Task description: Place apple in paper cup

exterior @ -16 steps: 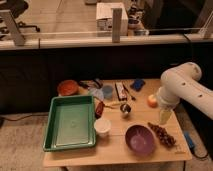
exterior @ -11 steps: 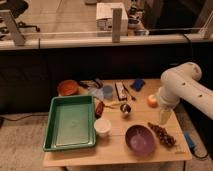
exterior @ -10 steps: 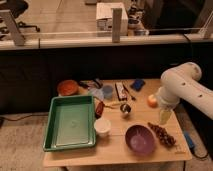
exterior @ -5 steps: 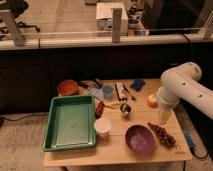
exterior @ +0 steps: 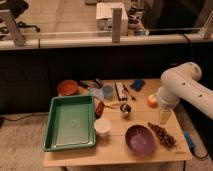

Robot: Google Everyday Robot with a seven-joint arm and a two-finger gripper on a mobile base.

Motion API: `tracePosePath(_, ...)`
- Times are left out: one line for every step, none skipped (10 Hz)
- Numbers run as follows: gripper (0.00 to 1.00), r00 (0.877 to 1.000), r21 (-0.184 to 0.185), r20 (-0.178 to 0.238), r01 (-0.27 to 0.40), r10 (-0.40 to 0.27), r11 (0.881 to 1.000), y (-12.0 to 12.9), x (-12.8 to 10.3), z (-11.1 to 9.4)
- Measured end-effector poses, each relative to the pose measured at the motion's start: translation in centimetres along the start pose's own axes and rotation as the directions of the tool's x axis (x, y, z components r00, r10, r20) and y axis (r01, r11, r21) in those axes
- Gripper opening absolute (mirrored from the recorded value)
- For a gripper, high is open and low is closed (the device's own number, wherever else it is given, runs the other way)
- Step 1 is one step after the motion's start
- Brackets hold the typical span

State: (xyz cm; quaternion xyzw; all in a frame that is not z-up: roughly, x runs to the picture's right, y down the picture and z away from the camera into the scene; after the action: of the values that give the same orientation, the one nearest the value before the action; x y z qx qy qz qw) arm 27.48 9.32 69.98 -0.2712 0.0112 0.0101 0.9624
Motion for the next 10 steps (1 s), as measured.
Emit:
tracePosePath(0.8,1.0,0.009,0.004,0.01,-0.01,1.0,-1.3,-0.4,0.4)
tracePosePath(0.8,1.0,0.017,0.008,0.016,-0.016,1.0,-2.3,-0.6,0.6)
tracePosePath(0.8,1.0,0.025,0.01,0.021,-0.021,0.999,-2.6,-0.6,0.8)
tracePosePath(0.8,1.0,0.029,0.011,0.022,-0.022,0.999,-2.6,-0.6,0.8)
tracePosePath(0.8,1.0,0.034,0.015,0.022,-0.022,0.999,-2.7,-0.6,0.9)
tracePosePath(0.8,1.0,0.043,0.024,0.015,-0.016,0.999,-3.4,-0.2,1.1)
tracePosePath(0.8,0.999,0.054,0.032,0.01,-0.011,0.999,-4.5,0.2,1.4)
tracePosePath(0.8,0.999,0.058,0.039,0.008,-0.01,0.998,-5.2,0.2,1.6)
tracePosePath(0.8,0.999,0.067,0.051,0.007,-0.01,0.998,-6.5,0.0,2.0)
tracePosePath(0.8,0.998,0.075,0.057,0.004,-0.008,0.997,-7.0,0.1,2.1)
